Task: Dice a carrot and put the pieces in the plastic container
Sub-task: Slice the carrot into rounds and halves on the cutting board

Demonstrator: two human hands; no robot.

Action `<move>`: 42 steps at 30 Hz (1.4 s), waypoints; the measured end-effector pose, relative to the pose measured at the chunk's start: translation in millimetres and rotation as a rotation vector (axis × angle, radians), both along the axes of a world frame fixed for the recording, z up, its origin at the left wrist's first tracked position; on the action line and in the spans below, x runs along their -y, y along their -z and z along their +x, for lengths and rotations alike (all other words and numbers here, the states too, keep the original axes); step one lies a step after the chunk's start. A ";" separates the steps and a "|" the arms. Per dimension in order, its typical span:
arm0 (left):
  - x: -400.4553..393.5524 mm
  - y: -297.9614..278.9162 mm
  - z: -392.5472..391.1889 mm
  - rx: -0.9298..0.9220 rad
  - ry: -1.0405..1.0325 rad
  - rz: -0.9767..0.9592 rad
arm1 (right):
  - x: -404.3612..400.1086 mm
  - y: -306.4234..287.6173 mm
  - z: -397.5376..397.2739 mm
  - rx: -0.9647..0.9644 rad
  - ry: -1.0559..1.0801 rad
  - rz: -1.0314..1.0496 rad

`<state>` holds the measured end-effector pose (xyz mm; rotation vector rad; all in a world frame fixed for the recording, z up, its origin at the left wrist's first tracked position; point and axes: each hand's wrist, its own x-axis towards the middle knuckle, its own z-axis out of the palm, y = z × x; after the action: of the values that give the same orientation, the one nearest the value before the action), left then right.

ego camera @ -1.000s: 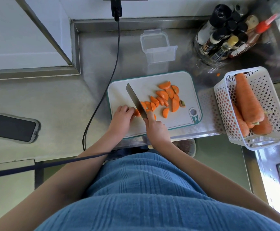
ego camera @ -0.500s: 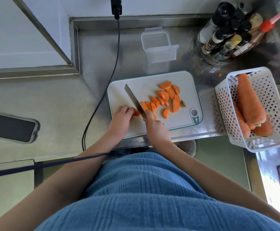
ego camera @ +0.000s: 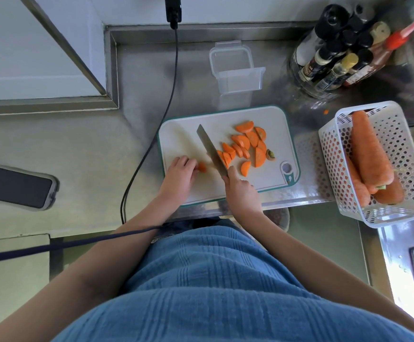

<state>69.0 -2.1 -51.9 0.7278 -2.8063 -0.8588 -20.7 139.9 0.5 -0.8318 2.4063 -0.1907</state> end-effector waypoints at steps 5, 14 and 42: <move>-0.2 1.2 2.5 -0.004 -0.053 0.020 | 8.4 -8.6 7.2 0.042 0.043 -0.089; -5.0 -0.1 -0.6 0.008 -0.126 0.103 | 17.9 -4.8 12.5 0.052 0.003 -0.058; -6.2 6.2 -2.5 -0.030 -0.135 0.078 | 24.3 12.5 15.2 -0.030 -0.103 0.051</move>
<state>66.6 4.1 -58.2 0.8959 -2.6748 -0.9509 -5.5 115.5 -12.0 -0.9381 2.3791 -0.0765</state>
